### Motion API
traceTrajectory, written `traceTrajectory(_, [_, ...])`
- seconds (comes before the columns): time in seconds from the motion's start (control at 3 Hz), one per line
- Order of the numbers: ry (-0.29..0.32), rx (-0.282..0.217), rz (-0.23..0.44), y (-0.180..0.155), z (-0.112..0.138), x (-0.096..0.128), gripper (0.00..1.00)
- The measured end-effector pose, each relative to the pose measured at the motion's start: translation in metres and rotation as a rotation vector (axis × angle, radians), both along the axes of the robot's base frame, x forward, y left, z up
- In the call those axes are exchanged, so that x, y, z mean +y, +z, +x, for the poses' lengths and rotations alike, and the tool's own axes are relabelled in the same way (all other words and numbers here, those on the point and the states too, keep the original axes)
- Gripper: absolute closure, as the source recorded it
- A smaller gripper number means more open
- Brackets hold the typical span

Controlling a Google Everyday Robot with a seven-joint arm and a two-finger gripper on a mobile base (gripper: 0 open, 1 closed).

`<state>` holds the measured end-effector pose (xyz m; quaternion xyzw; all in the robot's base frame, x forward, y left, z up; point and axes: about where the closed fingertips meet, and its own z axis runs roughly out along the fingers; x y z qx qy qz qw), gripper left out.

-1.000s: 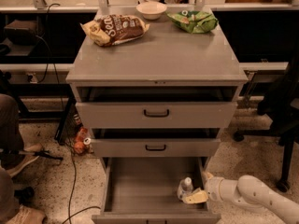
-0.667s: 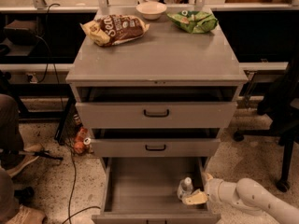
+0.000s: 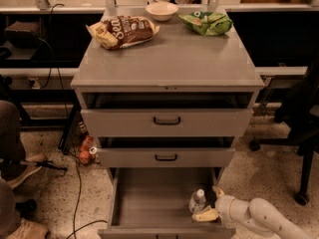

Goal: Pick blue plastic bottle from bottom drawer and place on counter

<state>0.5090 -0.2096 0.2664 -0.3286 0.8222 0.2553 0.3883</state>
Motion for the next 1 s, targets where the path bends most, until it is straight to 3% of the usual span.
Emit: traceTrajectory(1.0, [-0.023, -0.068, 0.036, -0.036, 0.011, 0.010, 0.00])
